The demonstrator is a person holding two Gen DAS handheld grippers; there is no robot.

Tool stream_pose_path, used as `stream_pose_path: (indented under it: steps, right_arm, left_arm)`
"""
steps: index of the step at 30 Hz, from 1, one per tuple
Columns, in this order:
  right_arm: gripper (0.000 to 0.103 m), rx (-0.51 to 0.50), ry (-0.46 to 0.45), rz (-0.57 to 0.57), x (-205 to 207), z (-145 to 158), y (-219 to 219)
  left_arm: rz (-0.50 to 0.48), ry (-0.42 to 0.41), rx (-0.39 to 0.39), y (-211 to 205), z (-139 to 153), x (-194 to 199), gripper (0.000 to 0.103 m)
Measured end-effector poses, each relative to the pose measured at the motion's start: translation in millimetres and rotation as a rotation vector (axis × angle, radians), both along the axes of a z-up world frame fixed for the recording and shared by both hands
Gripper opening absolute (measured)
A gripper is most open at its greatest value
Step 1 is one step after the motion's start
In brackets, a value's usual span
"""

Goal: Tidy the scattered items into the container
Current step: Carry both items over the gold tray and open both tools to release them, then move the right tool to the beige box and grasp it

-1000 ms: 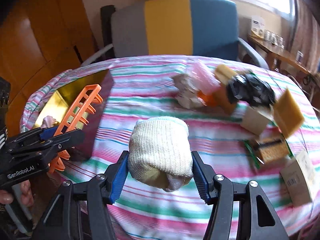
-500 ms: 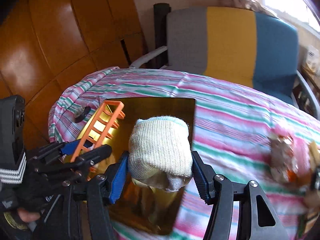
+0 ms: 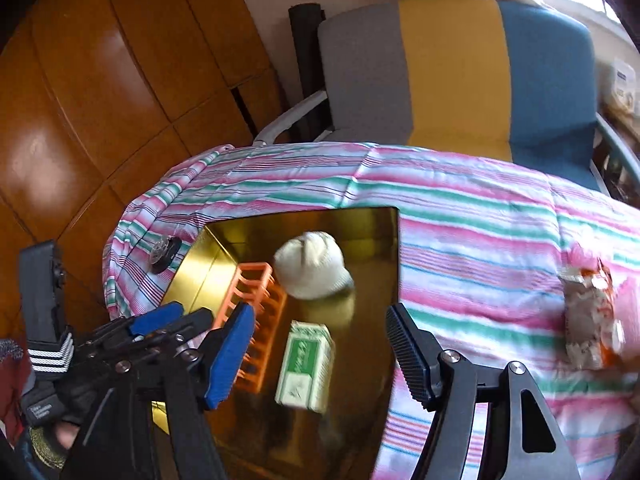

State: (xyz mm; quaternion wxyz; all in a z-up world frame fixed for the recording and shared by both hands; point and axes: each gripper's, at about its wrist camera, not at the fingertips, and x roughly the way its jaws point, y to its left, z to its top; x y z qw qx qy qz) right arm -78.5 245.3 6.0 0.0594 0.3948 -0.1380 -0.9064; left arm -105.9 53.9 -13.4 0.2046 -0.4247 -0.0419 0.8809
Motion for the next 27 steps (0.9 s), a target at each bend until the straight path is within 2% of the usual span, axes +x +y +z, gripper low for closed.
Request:
stream_pose_path:
  steps: [2,7,11,14,21,24,27]
  right_arm:
    - [0.069,-0.012,-0.008,-0.026,16.9,-5.2,11.9]
    - [0.071,-0.036,-0.028,-0.118,67.2,-17.8,53.6]
    - [0.074,-0.053,-0.039,-0.252,121.8,-23.9,105.9]
    - [0.074,-0.034,-0.034,-0.391,170.5,-21.0,152.4]
    - [0.08,0.013,-0.015,-0.769,279.4,-8.0,267.0]
    - [0.083,-0.015,-0.031,-0.867,304.7,-15.5,311.4]
    - [0.083,-0.114,-0.046,-0.906,315.3,-33.7,345.1]
  left_arm:
    - [-0.053,0.016,0.022,10.4,6.1,16.7,0.056]
    - [-0.261,0.022,0.046,58.0,13.7,63.7,0.057]
    - [-0.44,0.0,0.021,103.7,2.4,101.3,0.057]
    - [-0.528,-0.039,-0.006,133.6,-11.9,123.5,0.057]
    - [-0.625,-0.105,-0.078,170.6,-37.5,153.3,0.057]
    - [-0.625,-0.12,-0.099,173.0,-43.9,157.0,0.057]
    - [-0.61,-0.134,-0.113,171.7,-48.0,155.3,0.057]
